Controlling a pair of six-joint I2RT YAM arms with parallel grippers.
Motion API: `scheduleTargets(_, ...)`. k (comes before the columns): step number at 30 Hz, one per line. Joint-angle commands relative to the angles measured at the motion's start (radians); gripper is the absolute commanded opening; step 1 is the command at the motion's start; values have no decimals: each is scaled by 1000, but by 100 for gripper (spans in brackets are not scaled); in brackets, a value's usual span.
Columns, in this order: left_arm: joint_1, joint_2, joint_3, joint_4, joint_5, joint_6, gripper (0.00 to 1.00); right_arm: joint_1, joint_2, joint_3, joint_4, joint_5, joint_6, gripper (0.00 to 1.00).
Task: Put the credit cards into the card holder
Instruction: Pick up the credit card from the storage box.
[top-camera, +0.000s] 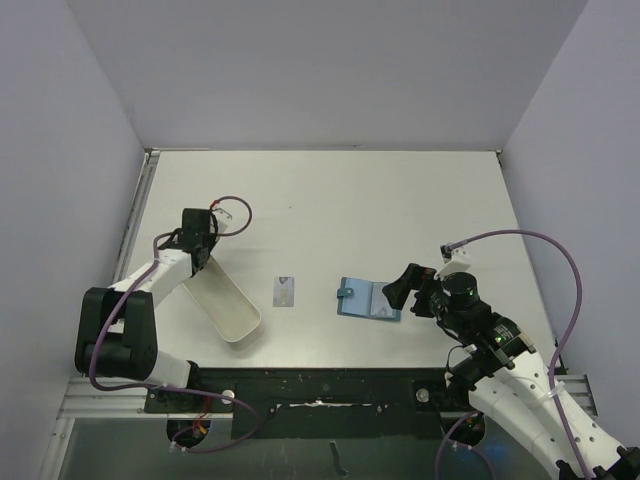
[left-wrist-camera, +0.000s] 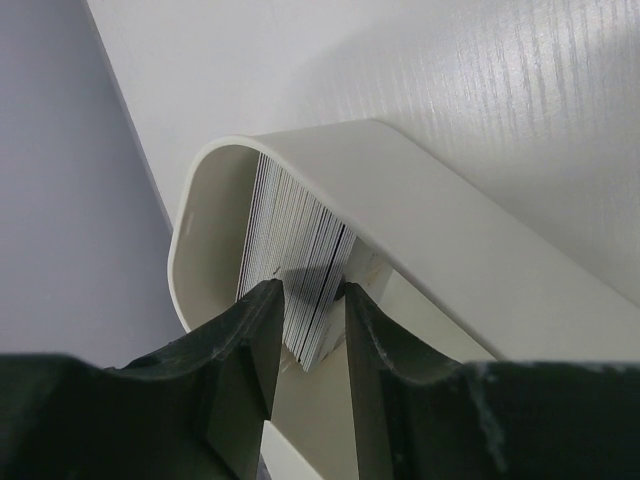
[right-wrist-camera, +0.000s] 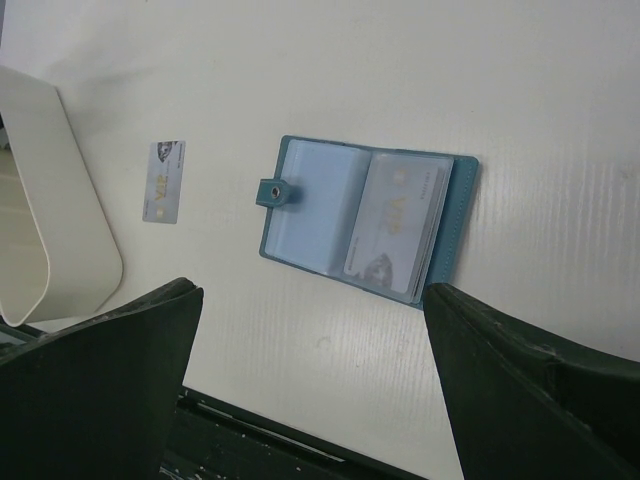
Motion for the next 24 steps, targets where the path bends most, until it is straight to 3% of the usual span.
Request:
scheduleTargets(1, -9, -10, 38, 18, -32, 9, 28, 5, -10, 25, 25, 16, -12, 98)
scheduleTargets(11, -18, -18, 52, 5, -51, 7, 21, 5, -16, 22, 22, 16, -8, 98)
scheduleTargets(24, -28, -29, 66, -24, -50, -2, 2, 5, -22, 22, 17, 14, -5, 98)
